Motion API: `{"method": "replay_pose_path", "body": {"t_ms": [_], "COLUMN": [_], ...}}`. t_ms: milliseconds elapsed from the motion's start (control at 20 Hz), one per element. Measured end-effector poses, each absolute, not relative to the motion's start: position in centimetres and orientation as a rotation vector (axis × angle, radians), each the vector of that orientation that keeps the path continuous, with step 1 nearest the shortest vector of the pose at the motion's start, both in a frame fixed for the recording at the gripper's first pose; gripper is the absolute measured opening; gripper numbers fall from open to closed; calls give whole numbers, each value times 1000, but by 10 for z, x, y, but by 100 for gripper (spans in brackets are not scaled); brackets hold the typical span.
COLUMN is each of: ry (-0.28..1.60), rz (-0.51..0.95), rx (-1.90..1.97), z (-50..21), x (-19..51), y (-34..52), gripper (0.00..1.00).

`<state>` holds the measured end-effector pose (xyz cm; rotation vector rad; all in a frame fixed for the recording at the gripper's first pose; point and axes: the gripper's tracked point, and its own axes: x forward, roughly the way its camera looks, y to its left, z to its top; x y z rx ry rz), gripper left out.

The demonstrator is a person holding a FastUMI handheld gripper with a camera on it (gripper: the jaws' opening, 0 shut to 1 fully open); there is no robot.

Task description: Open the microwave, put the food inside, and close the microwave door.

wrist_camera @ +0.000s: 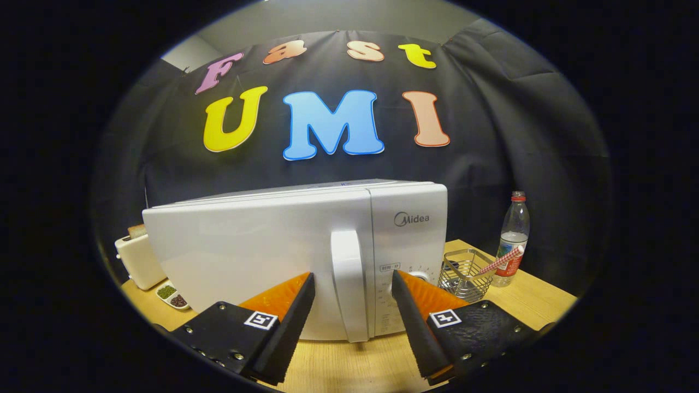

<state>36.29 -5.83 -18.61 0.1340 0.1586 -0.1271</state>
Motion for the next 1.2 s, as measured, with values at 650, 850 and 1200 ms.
{"method": "replay_pose_path", "body": {"t_ms": [650,850,1200], "ry": [200,224,222], "rz": [-105,-110,-61], "rx": [113,134,145], "z": [-191,-193,-190], "x": [363,360,296], "y": [-59,-58,-34], "gripper": [17,12,12]}}
